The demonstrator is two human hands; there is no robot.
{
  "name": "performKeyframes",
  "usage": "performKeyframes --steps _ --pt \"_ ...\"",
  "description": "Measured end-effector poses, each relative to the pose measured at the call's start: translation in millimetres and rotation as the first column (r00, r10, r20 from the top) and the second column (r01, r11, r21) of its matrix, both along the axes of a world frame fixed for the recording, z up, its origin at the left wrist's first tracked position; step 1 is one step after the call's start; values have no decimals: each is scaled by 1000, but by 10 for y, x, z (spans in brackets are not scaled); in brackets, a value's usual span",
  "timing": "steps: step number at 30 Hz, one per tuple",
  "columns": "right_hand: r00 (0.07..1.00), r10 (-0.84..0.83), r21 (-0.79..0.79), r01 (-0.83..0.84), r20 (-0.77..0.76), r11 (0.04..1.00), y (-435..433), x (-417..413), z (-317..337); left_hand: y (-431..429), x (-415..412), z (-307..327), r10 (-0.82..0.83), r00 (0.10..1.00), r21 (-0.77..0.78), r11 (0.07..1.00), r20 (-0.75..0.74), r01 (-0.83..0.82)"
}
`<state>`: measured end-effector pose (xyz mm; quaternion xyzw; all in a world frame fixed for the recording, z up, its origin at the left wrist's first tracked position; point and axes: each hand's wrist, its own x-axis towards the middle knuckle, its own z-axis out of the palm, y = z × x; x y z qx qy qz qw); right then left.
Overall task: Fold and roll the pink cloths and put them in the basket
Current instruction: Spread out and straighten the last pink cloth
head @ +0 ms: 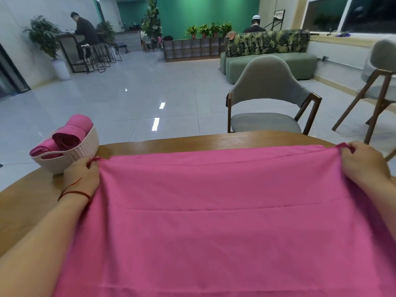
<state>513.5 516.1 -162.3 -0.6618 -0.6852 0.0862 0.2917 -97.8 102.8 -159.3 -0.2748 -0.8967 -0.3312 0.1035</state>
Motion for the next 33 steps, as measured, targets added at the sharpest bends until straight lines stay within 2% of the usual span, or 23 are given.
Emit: performKeyframes --steps 5,10,13,18,21,25,33 --pt "999 23 52 -21 -25 998 135 -69 263 136 -72 272 54 998 85 995 -15 -52" --pt "998 57 68 -55 -34 996 374 -190 415 361 -236 455 112 993 69 992 -38 -109" --pt "998 49 62 -47 -37 997 530 -309 478 529 -311 489 122 992 8 993 -40 -121" --pt "998 55 -2 -55 -16 998 727 -559 292 797 -496 183 86 994 -130 987 -69 -95" --pt "999 44 -53 -42 30 998 775 -612 -13 843 -596 -139 59 998 -228 972 -4 -58" --pt "989 17 -14 -15 148 1000 746 -602 -308 794 -766 -459 8 999 -210 978 -38 -16" --pt "977 -18 -19 23 214 1000 862 -590 -381 796 -895 -543 11 997 -219 975 -72 -27"
